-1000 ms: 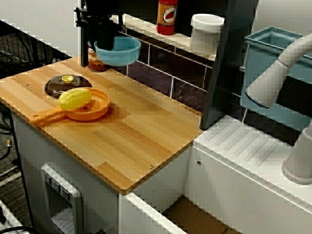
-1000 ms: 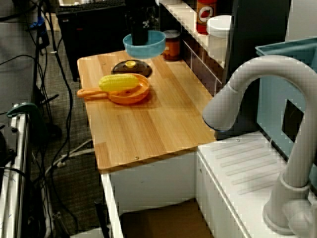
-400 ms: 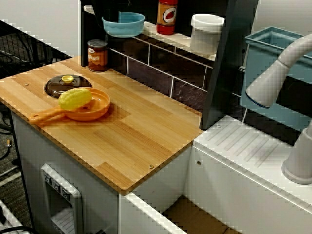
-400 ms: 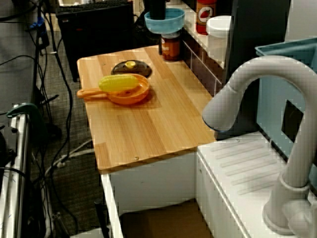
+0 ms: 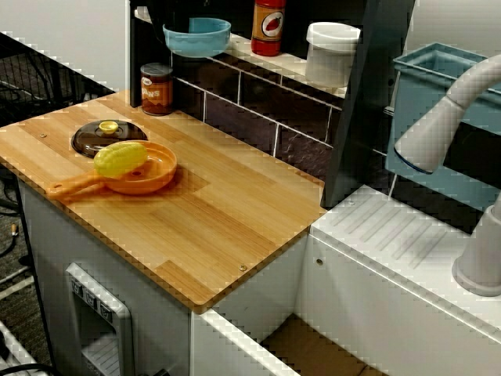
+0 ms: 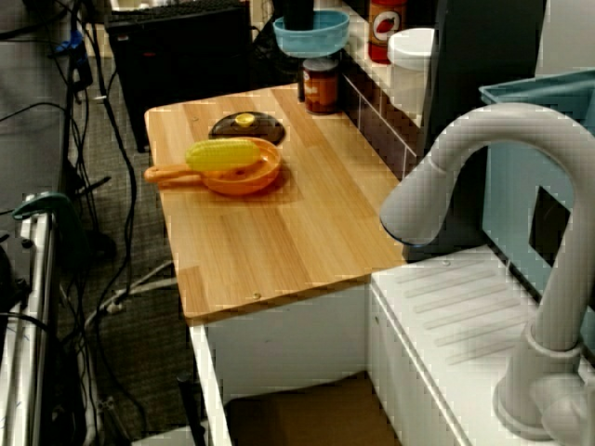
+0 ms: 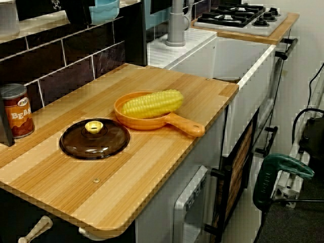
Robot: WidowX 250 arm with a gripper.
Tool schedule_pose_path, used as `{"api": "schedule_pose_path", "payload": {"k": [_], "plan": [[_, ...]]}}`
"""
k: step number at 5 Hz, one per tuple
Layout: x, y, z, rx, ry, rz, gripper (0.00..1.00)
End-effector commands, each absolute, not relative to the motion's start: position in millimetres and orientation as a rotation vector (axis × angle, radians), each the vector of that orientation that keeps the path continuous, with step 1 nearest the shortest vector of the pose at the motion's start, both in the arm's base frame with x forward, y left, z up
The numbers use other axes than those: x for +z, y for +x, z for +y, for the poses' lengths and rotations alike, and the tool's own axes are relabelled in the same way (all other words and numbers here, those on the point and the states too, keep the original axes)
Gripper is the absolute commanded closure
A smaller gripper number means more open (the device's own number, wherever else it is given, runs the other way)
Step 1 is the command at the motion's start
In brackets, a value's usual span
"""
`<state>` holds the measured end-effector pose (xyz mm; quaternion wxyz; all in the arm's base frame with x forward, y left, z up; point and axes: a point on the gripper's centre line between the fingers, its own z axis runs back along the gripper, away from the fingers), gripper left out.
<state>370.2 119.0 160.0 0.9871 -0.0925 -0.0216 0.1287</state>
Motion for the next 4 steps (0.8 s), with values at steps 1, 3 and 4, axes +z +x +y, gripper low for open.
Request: {"api": "schedule_pose_path", "payload": {"k": [1, 3, 4], "plan": [[182.0, 368.8, 120.1, 0.257, -0.18, -0.106, 1.0], [189.4, 371.7, 125.1, 0.266, -0.19, -0.11, 1.0], [192.4, 371.4, 125.5, 0.27, -0.188, -0.126, 1.0]]}}
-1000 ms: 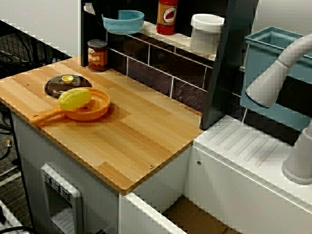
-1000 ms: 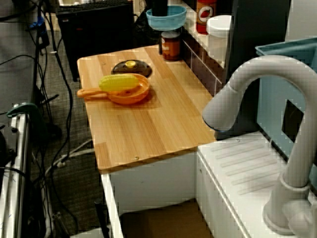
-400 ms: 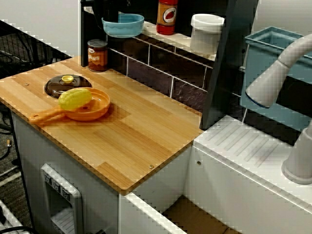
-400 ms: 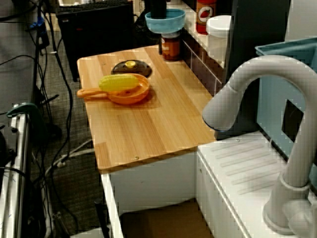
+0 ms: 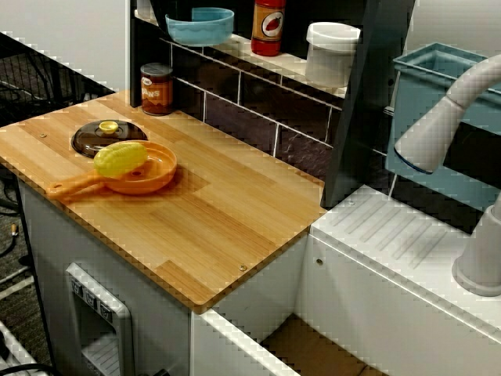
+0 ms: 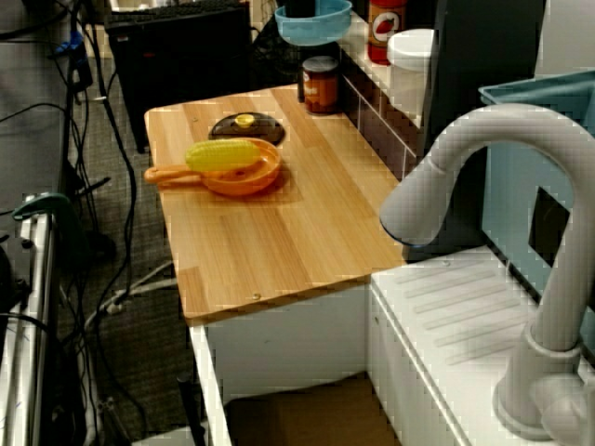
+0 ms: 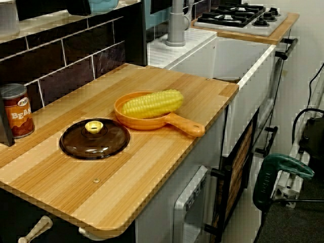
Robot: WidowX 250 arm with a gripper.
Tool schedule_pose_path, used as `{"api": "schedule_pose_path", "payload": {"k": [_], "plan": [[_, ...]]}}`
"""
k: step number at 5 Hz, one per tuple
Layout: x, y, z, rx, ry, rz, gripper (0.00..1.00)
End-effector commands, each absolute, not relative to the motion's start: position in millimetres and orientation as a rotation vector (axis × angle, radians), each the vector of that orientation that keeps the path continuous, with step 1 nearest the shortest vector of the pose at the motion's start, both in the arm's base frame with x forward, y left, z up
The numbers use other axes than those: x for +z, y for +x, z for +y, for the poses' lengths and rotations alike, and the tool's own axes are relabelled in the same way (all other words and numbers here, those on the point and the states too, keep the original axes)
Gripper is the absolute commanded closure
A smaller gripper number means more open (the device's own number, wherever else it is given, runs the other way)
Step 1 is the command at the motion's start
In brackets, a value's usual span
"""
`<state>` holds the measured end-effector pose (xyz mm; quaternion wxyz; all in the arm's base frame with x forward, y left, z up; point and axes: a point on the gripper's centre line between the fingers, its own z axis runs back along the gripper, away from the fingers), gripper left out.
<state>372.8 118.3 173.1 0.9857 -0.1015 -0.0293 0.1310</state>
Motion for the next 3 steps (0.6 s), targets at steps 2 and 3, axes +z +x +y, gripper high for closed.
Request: {"api": "schedule_pose_path", "payload": {"k": [2, 3], "plan": [[192.3, 377.2, 123.8, 0.285, -0.166, -0.15, 1.0], [192.7, 383.0, 126.6, 0.3, -0.168, -0.138, 1.0]]}}
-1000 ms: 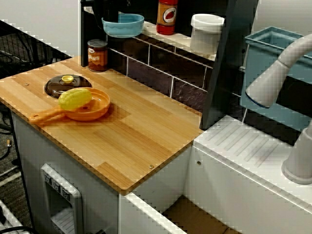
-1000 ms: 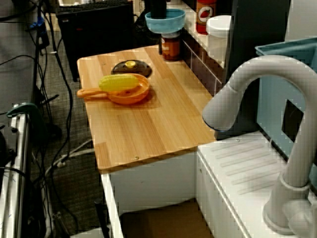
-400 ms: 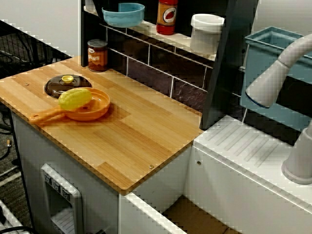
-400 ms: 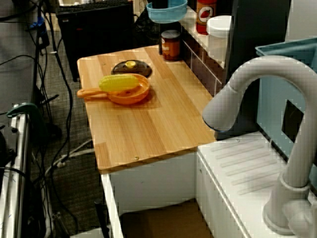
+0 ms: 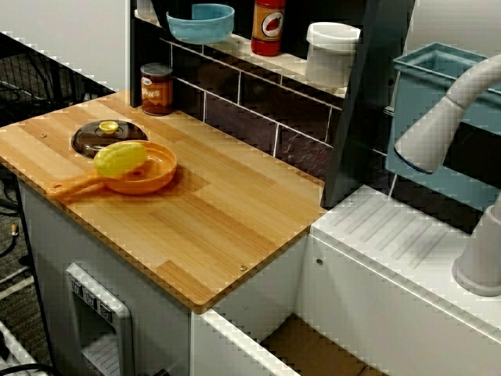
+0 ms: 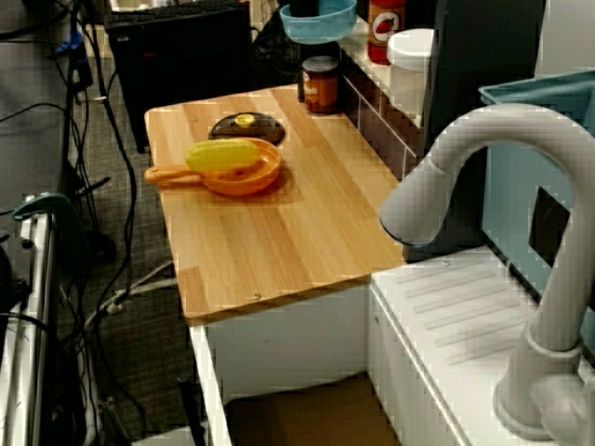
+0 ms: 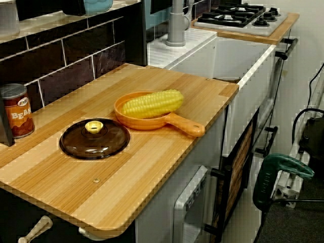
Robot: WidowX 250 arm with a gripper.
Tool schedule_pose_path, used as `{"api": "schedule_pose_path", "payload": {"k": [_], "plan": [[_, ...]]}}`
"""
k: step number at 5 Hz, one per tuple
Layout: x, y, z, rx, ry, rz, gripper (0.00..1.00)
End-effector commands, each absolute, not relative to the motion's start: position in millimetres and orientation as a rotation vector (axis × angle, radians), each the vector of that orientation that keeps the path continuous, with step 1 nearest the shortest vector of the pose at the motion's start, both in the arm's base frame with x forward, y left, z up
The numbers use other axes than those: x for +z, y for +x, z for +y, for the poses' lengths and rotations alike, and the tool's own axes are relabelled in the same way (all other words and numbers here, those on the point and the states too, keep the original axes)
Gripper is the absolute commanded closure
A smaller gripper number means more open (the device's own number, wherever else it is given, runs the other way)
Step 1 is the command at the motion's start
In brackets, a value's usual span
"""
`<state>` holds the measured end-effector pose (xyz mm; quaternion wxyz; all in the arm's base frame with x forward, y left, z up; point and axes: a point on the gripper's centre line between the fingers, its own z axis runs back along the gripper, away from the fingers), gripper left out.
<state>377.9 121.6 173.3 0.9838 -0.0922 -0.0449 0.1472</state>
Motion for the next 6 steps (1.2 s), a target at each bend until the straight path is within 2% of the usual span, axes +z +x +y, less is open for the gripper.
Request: {"api": "schedule_pose_path", "payload": {"k": [1, 6], "plan": [[194.4, 385.1, 127.7, 0.307, -0.163, -0.143, 1.0], [196.7, 393.2, 131.0, 0.345, -0.171, -0.174, 1.0]]}}
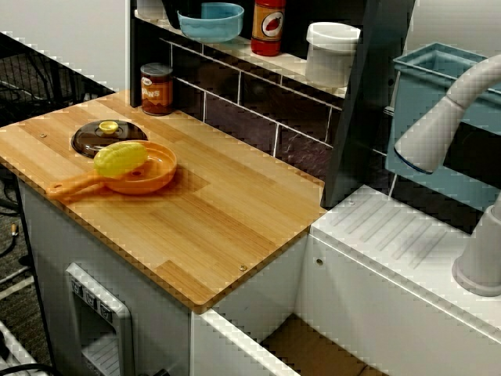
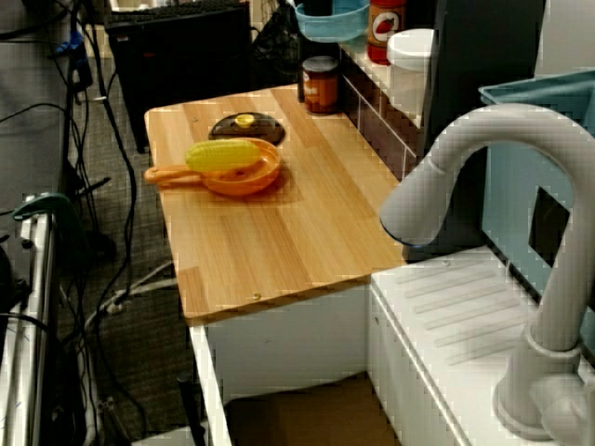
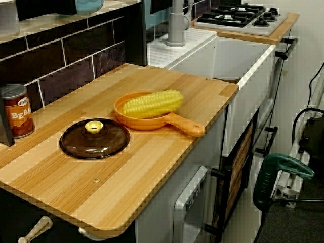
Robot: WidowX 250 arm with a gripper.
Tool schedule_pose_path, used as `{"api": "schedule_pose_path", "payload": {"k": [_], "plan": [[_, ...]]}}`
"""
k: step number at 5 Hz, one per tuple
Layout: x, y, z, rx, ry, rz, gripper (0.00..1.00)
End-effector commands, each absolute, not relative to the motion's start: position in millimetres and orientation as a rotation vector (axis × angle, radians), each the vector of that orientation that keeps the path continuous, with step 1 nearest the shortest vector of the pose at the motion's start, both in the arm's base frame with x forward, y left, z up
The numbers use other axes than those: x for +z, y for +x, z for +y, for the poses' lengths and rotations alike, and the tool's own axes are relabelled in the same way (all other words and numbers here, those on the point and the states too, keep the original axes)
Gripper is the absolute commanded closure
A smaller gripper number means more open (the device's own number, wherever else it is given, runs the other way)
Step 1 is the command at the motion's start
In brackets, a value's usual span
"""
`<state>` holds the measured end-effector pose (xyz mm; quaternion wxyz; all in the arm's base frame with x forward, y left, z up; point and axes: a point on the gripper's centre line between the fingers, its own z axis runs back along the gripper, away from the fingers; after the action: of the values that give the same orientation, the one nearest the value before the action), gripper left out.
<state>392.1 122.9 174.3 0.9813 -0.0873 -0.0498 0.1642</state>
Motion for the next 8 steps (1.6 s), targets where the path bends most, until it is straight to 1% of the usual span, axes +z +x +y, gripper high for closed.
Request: {"api": "schedule_pose_path", "payload": {"k": [1, 3, 5, 6, 8], "plan": [[196.2, 395.3, 132.7, 0.358, -0.18, -0.179, 1.0], [189.2, 398.7, 128.0, 0.372, -0.179, -0.185, 1.0], [187.9, 398.6, 128.7, 0.385, -0.182, -0.191, 1.0], [187.4, 397.8, 127.6, 0.384, -0.174, -0.194, 0.0], [183.9, 396.0, 127.1, 0.398, -0.198, -0.193, 0.0]]}}
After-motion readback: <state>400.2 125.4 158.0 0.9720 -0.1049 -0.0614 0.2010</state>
